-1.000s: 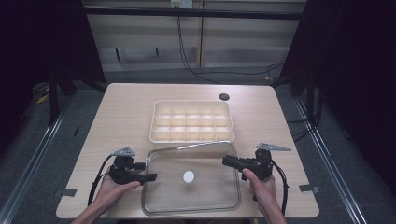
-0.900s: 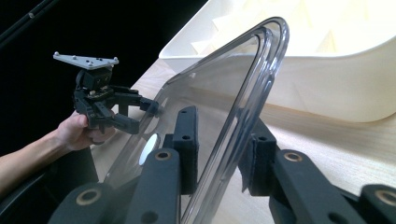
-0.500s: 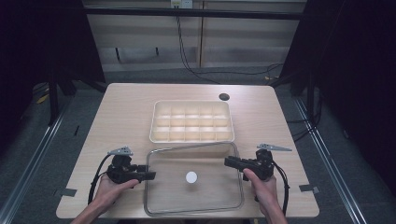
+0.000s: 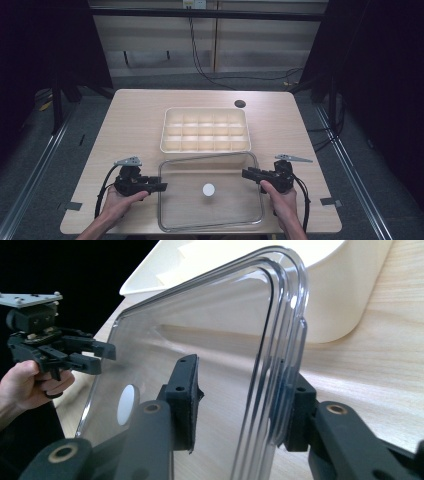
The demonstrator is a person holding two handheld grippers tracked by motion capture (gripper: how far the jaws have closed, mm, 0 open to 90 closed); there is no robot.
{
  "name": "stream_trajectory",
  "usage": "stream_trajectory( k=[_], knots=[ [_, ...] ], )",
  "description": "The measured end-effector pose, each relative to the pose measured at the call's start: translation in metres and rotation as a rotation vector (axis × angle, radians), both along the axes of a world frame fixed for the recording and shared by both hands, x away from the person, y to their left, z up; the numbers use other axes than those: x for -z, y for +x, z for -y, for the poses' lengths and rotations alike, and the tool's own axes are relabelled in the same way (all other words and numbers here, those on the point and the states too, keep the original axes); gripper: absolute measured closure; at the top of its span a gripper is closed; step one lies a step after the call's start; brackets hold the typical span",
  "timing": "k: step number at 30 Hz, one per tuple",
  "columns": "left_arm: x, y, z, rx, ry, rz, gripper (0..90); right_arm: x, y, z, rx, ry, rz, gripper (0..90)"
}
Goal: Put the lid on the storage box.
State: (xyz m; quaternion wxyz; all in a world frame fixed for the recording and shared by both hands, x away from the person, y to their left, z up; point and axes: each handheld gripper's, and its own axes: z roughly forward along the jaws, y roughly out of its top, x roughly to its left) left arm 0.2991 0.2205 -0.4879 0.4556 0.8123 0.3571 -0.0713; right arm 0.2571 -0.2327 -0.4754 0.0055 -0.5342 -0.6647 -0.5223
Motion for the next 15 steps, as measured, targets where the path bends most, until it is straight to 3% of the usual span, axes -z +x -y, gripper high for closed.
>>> stream_trajectory(
  k=[3,7,15],
  knots=[
    [-0.001,0.000,0.000,0.001,-0.058,-0.045,58.9,0.000,0.000,0.001,0.011,0.012,-0.005,58.6],
    [-0.005,-0.002,0.002,0.005,-0.037,-0.003,58.4,0.000,-0.001,0.001,0.018,0.014,-0.006,58.0],
    [-0.016,-0.002,-0.004,-0.001,-0.071,0.041,64.8,-0.005,-0.001,-0.002,0.019,-0.014,0.017,54.9]
  ],
)
